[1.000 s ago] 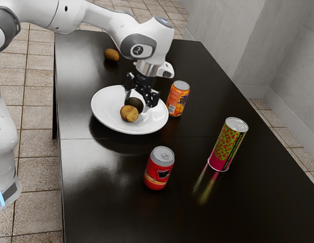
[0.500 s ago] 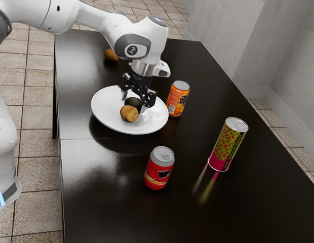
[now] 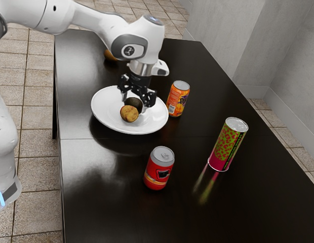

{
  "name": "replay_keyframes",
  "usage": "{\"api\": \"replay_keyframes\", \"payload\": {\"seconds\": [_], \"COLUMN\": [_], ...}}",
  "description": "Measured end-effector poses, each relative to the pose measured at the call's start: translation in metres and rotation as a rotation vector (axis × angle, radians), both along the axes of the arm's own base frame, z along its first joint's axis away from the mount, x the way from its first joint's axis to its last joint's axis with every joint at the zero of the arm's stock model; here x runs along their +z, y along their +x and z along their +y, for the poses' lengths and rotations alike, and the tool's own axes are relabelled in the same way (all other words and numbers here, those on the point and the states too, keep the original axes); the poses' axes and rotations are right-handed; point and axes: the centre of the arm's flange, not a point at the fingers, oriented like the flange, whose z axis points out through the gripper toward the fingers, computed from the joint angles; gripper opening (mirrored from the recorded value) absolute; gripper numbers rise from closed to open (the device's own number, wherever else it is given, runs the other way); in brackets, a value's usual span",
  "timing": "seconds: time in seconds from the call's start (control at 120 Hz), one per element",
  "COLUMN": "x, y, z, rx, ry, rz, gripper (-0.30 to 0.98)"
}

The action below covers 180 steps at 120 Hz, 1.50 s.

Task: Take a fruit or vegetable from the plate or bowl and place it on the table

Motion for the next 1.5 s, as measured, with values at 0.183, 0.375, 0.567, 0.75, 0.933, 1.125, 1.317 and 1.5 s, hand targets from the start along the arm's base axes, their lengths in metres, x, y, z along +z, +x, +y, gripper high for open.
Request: {"api": "replay_keyframes", "payload": {"seconds": [0.183,0.375,0.567,0.75,0.933,1.125,1.317,1.5], "x": [-0.006,-0.010,-0.009,-0.016,-0.019,-0.021,-0.020,-0.020], "y": [-0.004,-0.008,-0.012,-0.016,-0.016,-0.017,-0.018,-0.019], "z": [0.000,0.000,0.000,0.001,0.000,0.004,0.010,0.019], "rx": [0.007,0.011,0.015,0.021,0.026,0.032,0.034,0.037], "ry": [-0.001,-0.001,0.002,0.001,-0.006,-0.011,-0.014,-0.019], "rz": [0.006,0.014,0.010,0.020,0.013,0.010,0.007,0.005], "gripper": [0.69,0.69,0.69,0.69,0.69,0.69,0.69,0.69]}}
